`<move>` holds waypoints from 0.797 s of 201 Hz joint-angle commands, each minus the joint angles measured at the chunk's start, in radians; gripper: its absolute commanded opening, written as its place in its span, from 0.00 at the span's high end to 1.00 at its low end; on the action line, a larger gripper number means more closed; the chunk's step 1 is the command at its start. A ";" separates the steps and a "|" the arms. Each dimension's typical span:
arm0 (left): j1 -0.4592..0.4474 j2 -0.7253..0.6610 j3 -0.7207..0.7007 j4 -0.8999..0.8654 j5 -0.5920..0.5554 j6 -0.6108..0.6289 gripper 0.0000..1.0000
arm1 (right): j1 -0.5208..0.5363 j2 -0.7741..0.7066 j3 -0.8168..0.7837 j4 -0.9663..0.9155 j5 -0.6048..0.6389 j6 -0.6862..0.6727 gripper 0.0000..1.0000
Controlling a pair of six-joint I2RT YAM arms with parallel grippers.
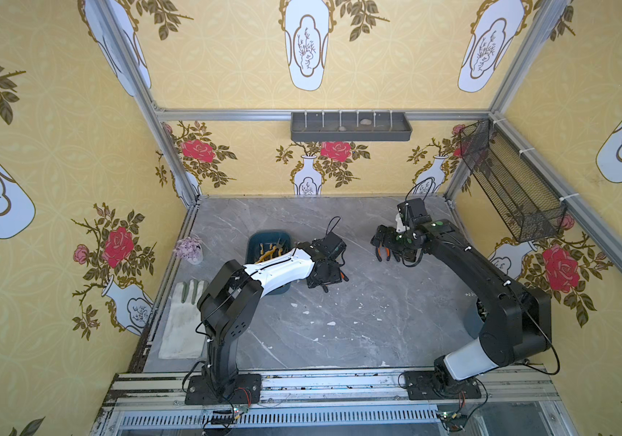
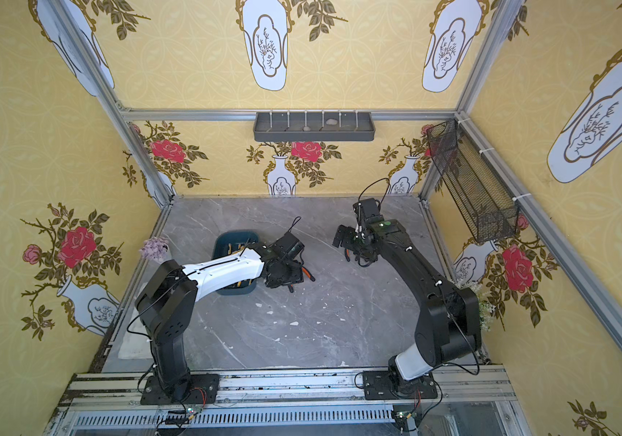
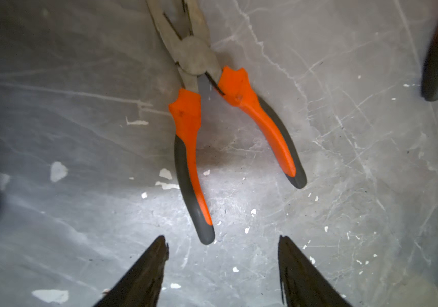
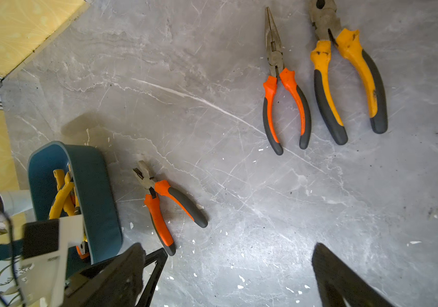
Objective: Take the pliers out of the storage box
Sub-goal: Pick up the pliers at the center of the board.
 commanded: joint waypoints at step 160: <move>0.291 -0.358 -0.167 -0.009 0.027 0.173 0.32 | 0.334 0.465 0.316 -0.110 0.121 -0.220 0.13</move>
